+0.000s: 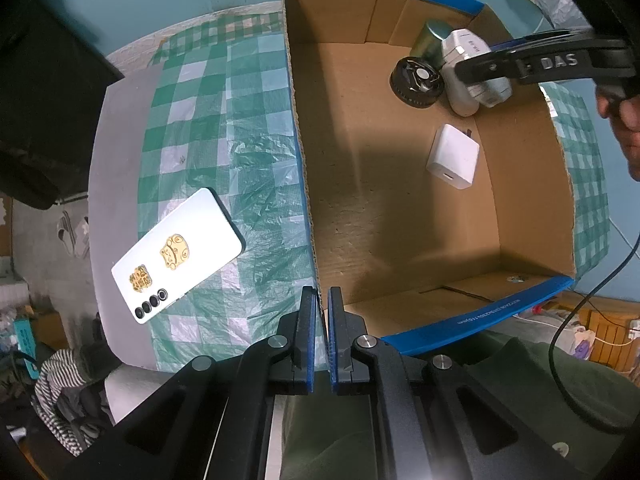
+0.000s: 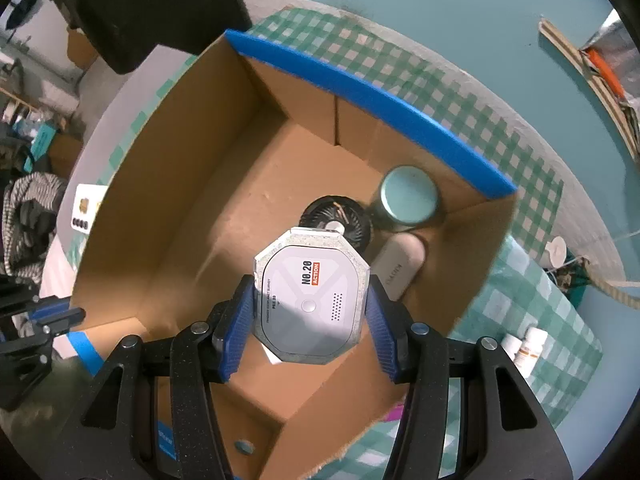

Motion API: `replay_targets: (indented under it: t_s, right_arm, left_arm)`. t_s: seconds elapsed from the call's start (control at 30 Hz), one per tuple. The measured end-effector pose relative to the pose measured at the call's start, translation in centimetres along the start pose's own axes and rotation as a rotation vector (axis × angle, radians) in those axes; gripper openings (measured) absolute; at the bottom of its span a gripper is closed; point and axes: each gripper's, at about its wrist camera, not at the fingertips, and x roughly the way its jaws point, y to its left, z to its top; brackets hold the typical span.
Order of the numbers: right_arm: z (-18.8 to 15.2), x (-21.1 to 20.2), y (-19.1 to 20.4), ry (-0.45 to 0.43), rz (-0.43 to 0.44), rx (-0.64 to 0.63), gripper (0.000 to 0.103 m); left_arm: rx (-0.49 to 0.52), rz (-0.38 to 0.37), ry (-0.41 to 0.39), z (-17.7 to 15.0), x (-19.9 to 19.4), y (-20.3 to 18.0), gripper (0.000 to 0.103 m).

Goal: Organize rigid objects
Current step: 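Open the right gripper to release the hexagonal case in the box, then move the right gripper back toward the pink lighter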

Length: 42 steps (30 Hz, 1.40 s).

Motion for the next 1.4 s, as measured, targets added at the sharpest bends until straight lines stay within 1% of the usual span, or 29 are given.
replay_targets:
  t_s: [0.33, 0.43, 0.53, 1.0, 1.4]
  right_arm:
    - [0.5, 1.7, 0.6, 0.024, -0.009, -0.006, 0.053]
    - [0.5, 1.2, 0.5, 0.007, 0.000, 0.005, 0.053]
    - [0.5, 0.6, 0.6, -0.002, -0.013, 0.005, 0.053]
    - [-0.5, -3.0, 0.3, -0.050, -0.016, 0.041, 0.053]
    - [-2.8, -5.9, -1.1, -0.079, -0.040, 0.093, 0.055]
  left_arm:
    - [-0.001, 0.000, 0.000, 0.0, 0.0, 0.0, 0.005]
    - [0.001, 0.000, 0.002, 0.0, 0.0, 0.0, 0.005]
    - [0.001, 0.000, 0.000, 0.0, 0.0, 0.1, 0.005]
    - [0.012, -0.001, 0.009, -0.2, 0.0, -0.1, 0.005]
    - [0.015, -0.002, 0.008, -0.1, -0.1, -0.1, 0.005]
